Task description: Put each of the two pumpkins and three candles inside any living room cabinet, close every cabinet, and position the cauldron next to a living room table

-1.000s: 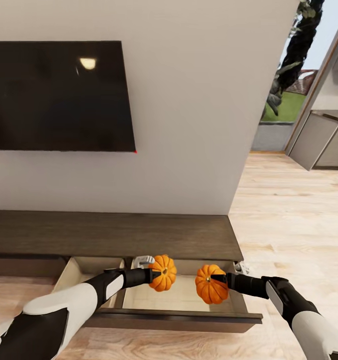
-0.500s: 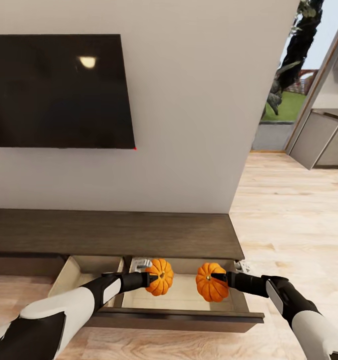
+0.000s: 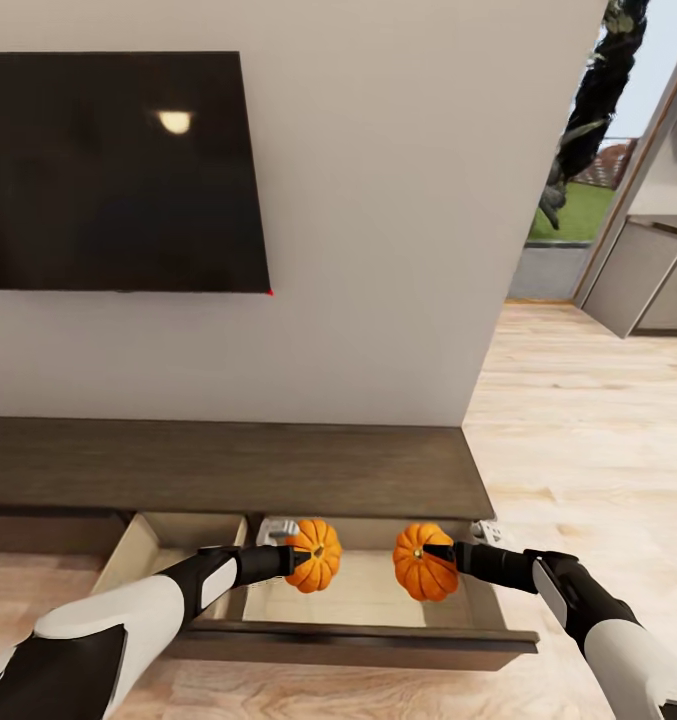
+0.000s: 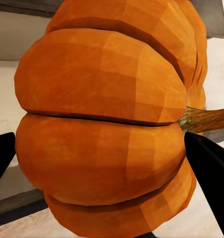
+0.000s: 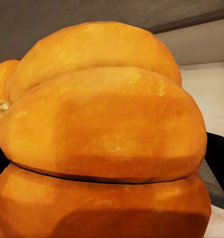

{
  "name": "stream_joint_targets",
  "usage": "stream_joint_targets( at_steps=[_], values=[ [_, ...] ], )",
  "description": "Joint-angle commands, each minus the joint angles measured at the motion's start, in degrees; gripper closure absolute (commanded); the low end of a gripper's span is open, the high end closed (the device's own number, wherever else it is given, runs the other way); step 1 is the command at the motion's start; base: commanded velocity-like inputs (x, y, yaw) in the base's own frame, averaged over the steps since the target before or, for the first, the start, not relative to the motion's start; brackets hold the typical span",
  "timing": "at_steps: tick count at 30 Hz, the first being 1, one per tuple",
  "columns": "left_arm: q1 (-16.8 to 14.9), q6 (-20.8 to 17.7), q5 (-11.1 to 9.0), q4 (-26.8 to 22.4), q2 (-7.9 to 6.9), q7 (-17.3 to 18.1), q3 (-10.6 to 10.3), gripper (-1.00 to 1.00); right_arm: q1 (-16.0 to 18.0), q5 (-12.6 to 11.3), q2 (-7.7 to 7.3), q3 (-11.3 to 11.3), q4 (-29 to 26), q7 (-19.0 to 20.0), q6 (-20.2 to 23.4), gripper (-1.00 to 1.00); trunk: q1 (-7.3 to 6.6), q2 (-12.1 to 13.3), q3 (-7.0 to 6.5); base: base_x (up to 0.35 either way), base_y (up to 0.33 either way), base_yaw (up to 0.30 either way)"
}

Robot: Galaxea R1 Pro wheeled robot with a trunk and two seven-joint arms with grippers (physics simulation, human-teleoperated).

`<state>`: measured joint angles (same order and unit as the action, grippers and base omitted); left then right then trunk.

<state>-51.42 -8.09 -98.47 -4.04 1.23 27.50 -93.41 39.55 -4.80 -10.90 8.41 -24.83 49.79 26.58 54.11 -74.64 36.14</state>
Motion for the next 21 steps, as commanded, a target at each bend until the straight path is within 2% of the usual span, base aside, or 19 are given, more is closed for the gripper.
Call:
stream_joint_targets(
  at_steps=[1,17,21],
  values=[
    [0.0,0.0,0.0,0.0,0.02,-0.1,0.1,1.00,0.0,-0.1,0.00,0.0,0.0,0.0,0.1,1.00,0.23,-0.4,0.18,0.217,0.067,0.000],
    [0.0,0.1,0.0,-0.5,-0.01,-0.1,0.1,1.00,-0.1,-0.2,0.15,0.0,0.0,-0.2,0.0,1.00,3.74,-6.8,3.06,0.018,0.005,0.000],
    [0.0,0.1,0.0,-0.4,0.00,-0.1,0.1,1.00,-0.1,-0.1,0.17,0.0,-0.1,-0.2,0.0,1.00,4.62,-8.4,3.62,0.000,0.000,-0.103]
  ],
)
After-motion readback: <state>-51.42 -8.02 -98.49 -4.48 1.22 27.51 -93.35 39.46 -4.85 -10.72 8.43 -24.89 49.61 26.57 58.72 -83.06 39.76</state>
